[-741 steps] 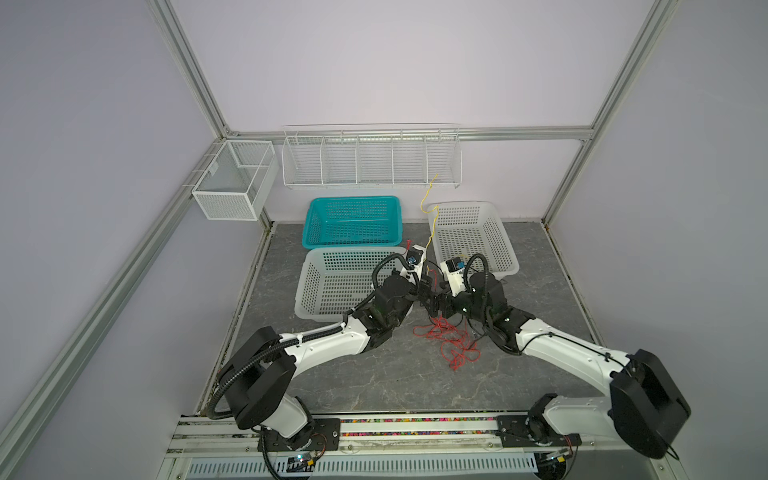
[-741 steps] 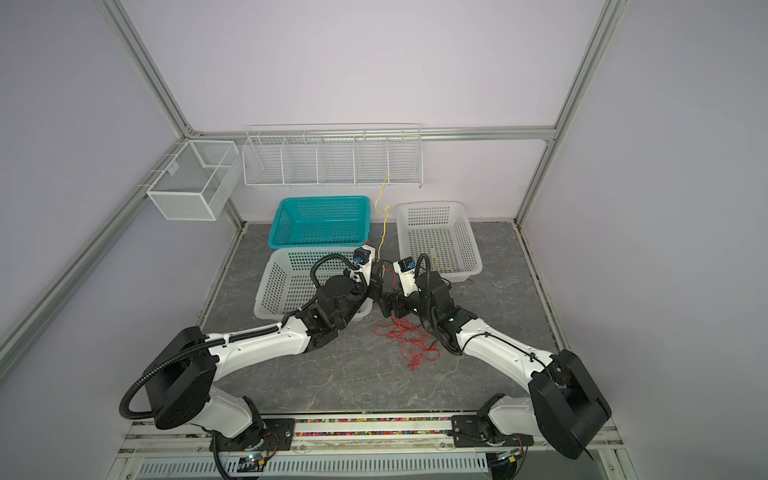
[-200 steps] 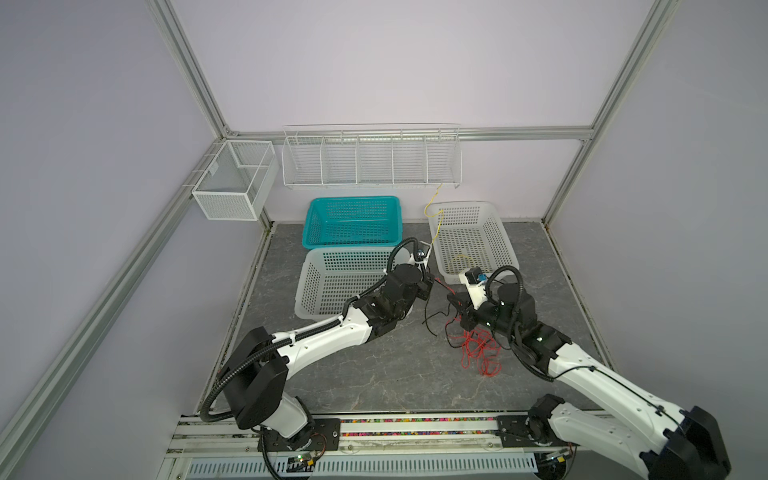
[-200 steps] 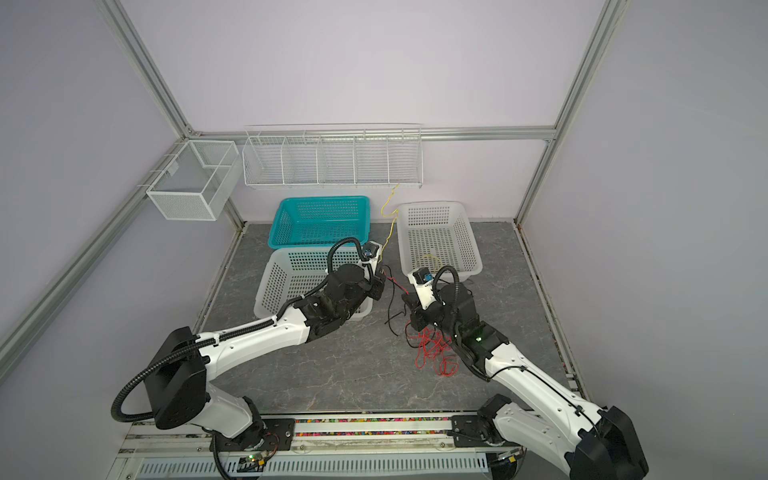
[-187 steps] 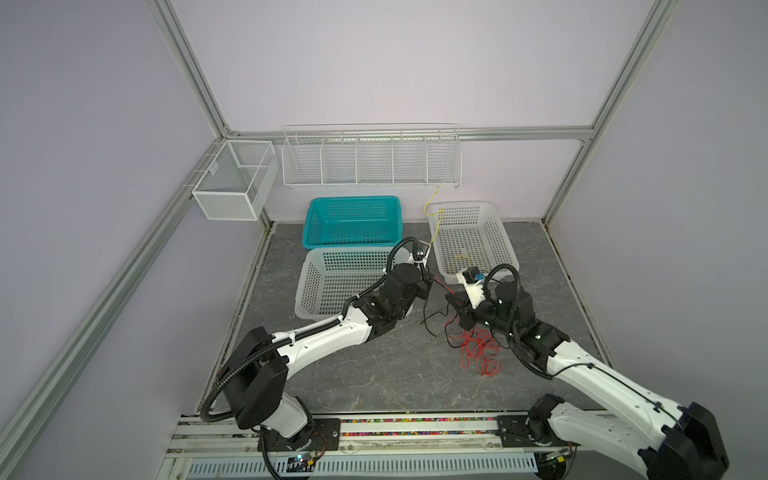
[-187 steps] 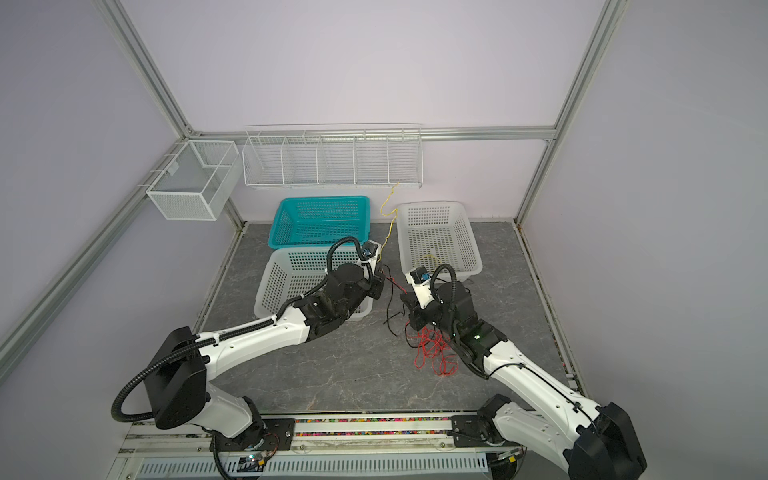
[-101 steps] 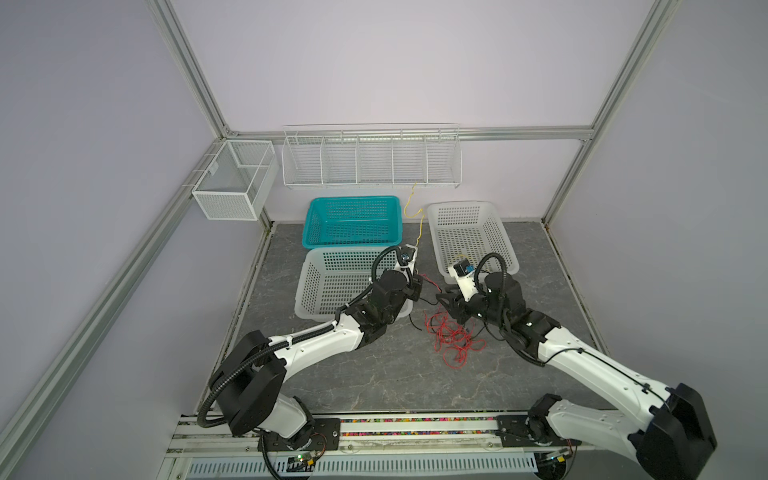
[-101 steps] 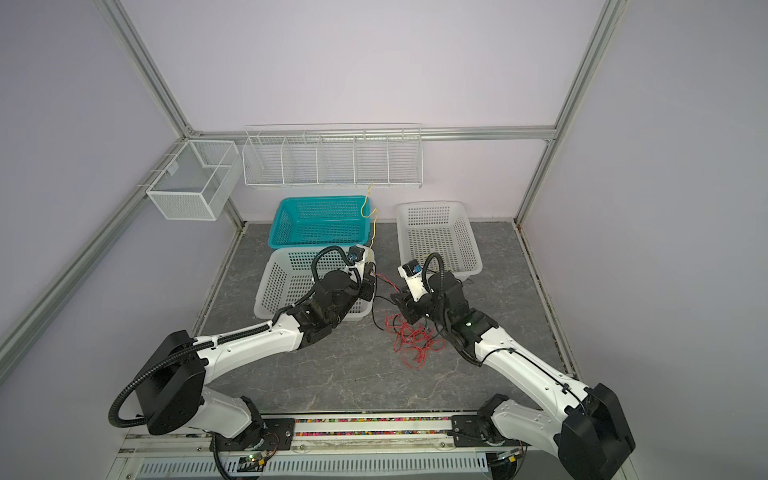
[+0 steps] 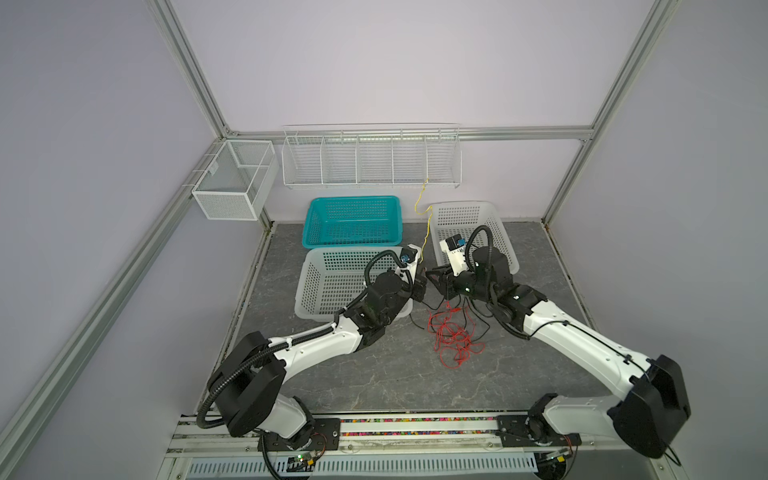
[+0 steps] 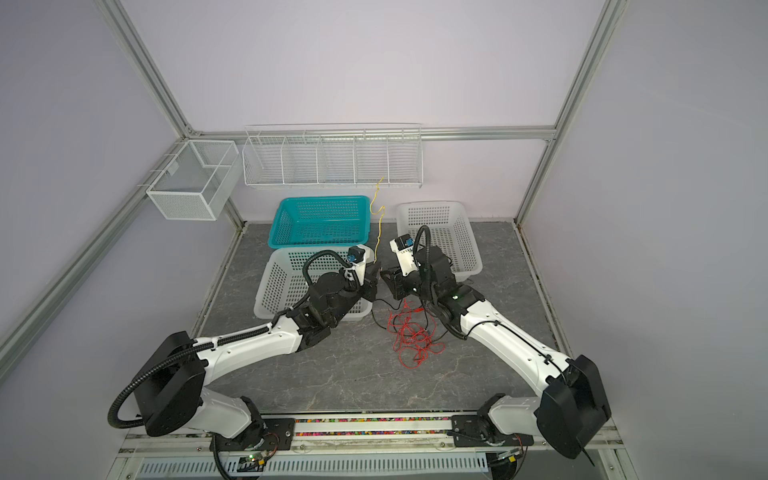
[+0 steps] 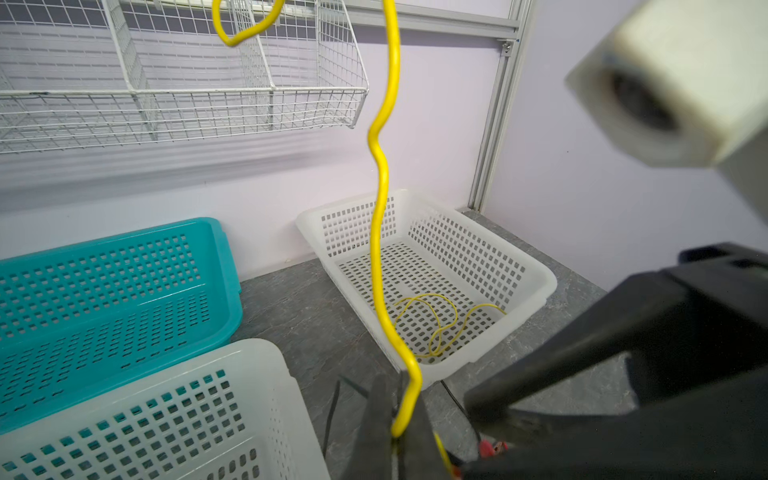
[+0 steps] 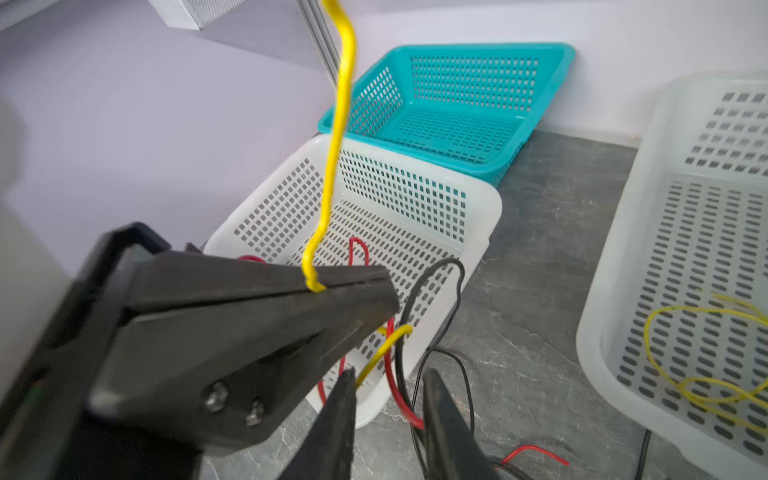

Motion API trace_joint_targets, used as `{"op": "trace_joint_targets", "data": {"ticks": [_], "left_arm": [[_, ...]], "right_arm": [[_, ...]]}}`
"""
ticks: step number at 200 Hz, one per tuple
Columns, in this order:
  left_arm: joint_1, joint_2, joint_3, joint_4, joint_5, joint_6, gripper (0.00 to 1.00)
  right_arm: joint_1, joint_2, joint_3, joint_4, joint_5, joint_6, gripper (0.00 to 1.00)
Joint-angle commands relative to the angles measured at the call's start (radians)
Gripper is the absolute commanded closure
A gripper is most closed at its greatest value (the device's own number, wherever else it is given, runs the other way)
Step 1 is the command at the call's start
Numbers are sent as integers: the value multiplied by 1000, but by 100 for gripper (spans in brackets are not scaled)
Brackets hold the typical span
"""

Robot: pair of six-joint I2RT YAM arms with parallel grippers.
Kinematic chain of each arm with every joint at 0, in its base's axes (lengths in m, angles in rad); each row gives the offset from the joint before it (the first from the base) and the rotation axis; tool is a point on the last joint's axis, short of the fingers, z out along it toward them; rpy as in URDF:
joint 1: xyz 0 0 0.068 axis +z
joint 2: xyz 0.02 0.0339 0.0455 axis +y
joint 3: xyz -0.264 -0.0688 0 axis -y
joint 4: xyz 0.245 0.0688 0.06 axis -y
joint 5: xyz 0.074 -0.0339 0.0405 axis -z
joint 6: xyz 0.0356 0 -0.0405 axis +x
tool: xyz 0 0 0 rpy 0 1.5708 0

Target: Untangle the cables

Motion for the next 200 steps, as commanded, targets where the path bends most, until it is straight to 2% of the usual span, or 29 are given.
{"op": "trace_joint_targets", "data": {"ticks": [1, 52, 82, 130, 200], "left_arm": [[3, -26, -1, 29, 21, -7, 100], [4, -5, 5, 26, 8, -2, 100], [3, 4, 11, 22, 2, 3, 100], [3, 8, 13, 29, 9, 4, 100], [4, 9, 9, 20, 23, -14, 100]], "right_arm": [[-5, 19, 15, -3, -40, 35, 69], [-3, 23, 14, 34, -78, 62, 66], [19, 9, 17, 14, -79, 35, 57], [40, 5, 20, -4, -28, 20, 46], [47, 53, 54, 27, 120, 24, 45]]}}
